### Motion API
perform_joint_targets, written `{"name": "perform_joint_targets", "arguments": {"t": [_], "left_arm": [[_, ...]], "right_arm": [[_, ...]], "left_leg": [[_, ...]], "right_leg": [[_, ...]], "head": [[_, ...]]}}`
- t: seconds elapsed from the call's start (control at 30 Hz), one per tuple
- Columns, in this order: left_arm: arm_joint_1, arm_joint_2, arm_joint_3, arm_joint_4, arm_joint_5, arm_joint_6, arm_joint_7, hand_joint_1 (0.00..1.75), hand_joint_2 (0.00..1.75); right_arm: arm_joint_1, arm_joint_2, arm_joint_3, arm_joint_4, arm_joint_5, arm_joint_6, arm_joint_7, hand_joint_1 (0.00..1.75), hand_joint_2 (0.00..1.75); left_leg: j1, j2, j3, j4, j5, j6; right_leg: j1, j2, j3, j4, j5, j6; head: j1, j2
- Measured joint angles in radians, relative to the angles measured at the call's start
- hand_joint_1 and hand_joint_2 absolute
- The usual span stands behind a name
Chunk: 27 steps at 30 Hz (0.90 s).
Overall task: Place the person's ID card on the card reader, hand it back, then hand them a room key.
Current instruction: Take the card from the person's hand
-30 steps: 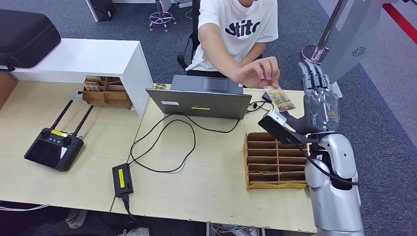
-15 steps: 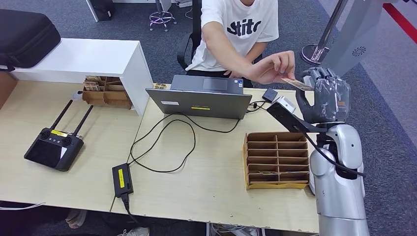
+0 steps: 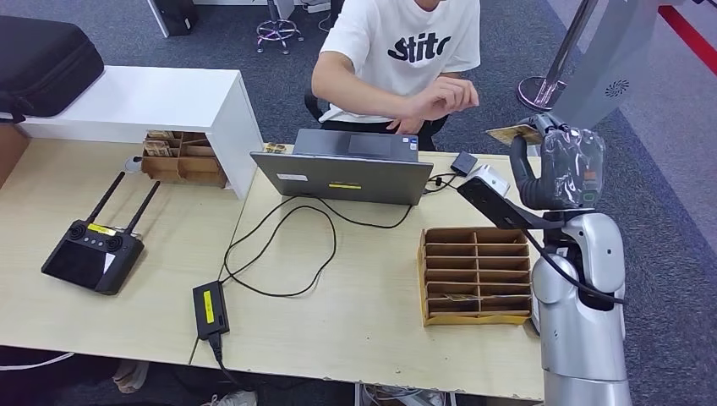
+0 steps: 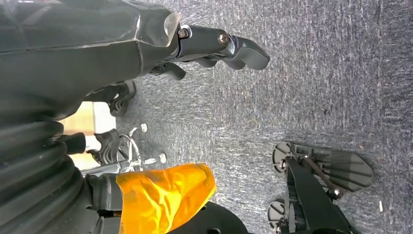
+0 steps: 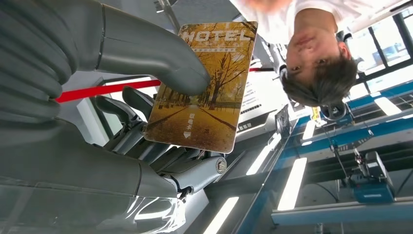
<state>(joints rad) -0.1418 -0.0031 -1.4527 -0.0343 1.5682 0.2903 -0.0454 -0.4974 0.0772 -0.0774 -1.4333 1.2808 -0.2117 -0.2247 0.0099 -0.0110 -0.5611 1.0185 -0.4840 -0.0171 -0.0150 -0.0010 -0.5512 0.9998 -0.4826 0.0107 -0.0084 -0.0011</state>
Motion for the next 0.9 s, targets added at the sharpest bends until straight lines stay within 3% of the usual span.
{"name": "perform_joint_targets", "arguments": {"t": [0.23, 0.43, 0.9], "left_arm": [[0.000, 0.000, 0.000, 0.000, 0.000, 0.002, 0.000, 0.00, 1.75], [0.000, 0.000, 0.000, 0.000, 0.000, 0.006, 0.003, 0.00, 1.75], [0.000, 0.000, 0.000, 0.000, 0.000, 0.010, 0.007, 0.00, 1.75]], "right_arm": [[0.013, 0.004, -0.006, -0.028, -0.054, 0.022, -0.005, 1.75, 1.75], [0.015, -0.002, -0.075, -0.002, -0.087, 0.068, 0.038, 1.75, 1.75], [0.043, -0.051, -0.385, 0.206, -0.150, 0.038, -0.014, 1.75, 1.75]], "left_leg": [[0.000, 0.000, 0.000, 0.000, 0.000, 0.000], [0.000, 0.000, 0.000, 0.000, 0.000, 0.000], [0.000, -0.001, -0.001, 0.001, 0.000, 0.000]], "right_leg": [[0.000, 0.000, 0.000, 0.000, 0.000, 0.000], [0.000, 0.000, 0.000, 0.000, 0.000, 0.000], [0.000, 0.000, -0.001, 0.000, 0.000, 0.000]], "head": [[0.000, 0.000], [0.000, 0.000], [0.000, 0.000]]}}
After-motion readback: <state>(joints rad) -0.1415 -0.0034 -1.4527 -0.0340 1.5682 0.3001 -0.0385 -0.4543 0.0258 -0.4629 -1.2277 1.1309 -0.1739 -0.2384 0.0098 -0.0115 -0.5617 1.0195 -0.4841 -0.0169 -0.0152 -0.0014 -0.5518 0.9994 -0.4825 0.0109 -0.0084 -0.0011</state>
